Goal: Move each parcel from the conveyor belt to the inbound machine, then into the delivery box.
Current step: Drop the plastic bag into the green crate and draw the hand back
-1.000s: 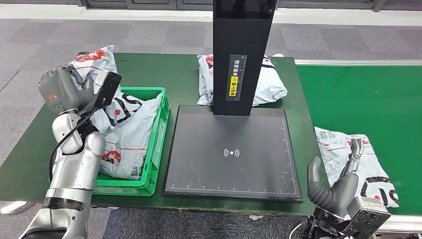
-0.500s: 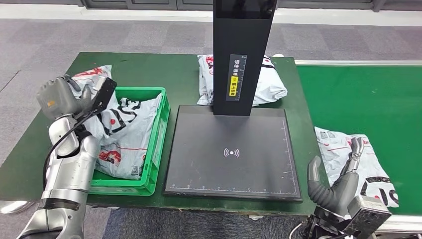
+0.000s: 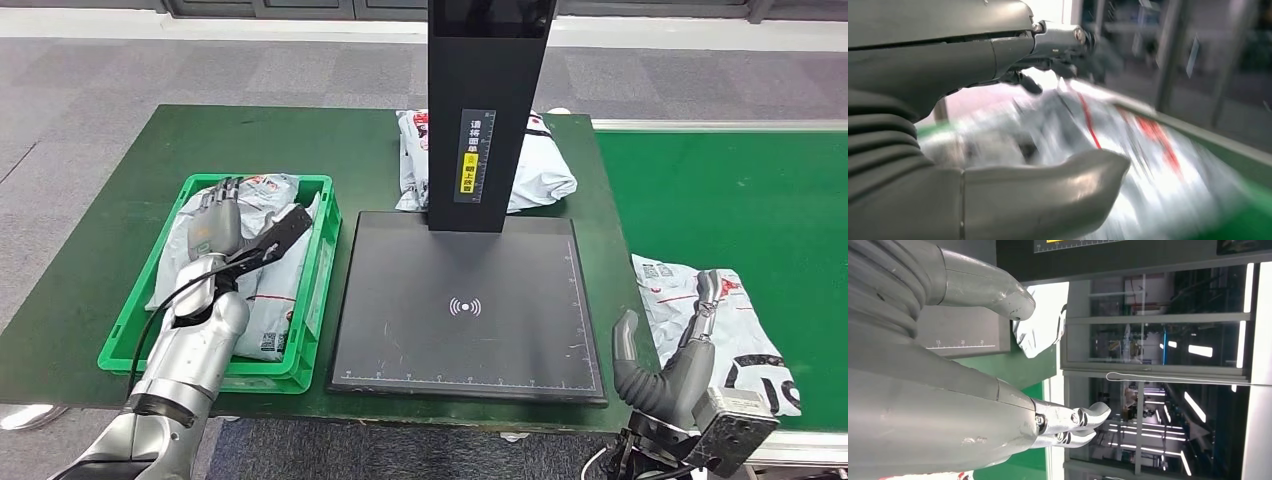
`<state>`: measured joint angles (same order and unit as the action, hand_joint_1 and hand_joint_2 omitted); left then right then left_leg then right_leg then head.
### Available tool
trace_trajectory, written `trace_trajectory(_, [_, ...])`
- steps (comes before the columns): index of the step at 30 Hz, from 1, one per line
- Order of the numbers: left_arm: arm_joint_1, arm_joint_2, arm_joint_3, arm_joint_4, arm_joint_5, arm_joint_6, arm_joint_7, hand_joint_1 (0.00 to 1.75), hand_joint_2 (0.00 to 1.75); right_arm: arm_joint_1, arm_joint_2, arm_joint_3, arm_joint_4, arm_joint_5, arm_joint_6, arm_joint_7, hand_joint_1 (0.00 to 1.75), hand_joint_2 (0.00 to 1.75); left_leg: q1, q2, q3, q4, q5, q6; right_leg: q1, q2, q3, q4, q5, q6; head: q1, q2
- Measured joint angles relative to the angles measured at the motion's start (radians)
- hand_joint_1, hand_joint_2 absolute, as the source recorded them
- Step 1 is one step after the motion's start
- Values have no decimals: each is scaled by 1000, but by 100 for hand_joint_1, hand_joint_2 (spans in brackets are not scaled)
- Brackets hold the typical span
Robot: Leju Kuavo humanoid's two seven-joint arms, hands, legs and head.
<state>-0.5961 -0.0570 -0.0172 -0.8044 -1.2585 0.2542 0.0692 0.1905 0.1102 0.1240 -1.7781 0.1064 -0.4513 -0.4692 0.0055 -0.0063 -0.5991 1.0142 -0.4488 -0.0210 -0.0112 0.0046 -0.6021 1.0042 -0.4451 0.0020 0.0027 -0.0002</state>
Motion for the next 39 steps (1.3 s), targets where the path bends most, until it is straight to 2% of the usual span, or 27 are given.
trace_trajectory(13, [-47,-13,-30,151,15,-96,28,0,0,1,0,0,0,1,-15,13,0,175,0,0,0,0,0,0,0,0,0,0,0,0,0,0])
trace_trajectory(16, [-60,-14,-32,183,25,-95,20,0,0,1,0,0,0,1,-17,14,0,175,0,0,0,0,0,0,0,0,0,0,0,0,0,0])
trace_trajectory(21, [-69,-20,-32,198,88,7,-55,0,0,4,0,0,0,0,-21,21,0,175,0,0,0,0,0,0,0,0,0,0,0,0,0,0])
trace_trajectory(23, [-59,-23,-32,169,154,88,-119,0,0,5,0,0,0,4,-19,42,0,175,0,0,0,0,0,0,0,0,0,0,0,0,0,0])
trace_trajectory(25, [-30,-26,-32,85,271,186,-214,0,0,6,0,-6,0,30,-17,82,0,175,0,0,0,0,0,0,0,0,0,0,0,0,0,0])
trace_trajectory(29, [90,-37,-34,-197,548,310,-400,0,175,-9,-2,-50,30,198,-15,195,0,175,0,2,1,0,-1,-1,0,2,0,0,0,0,0,0])
trace_trajectory(34, [255,-67,-69,-503,734,359,-540,0,175,-88,-25,-182,132,465,-8,341,0,175,0,1,0,0,-3,2,-1,0,1,-1,-2,2,0,0])
trace_trajectory(39, [350,-96,-114,-668,804,364,-586,0,175,-162,-69,-345,238,631,4,436,0,175,-2,0,0,1,-3,4,-2,-1,2,-1,-1,3,0,0])
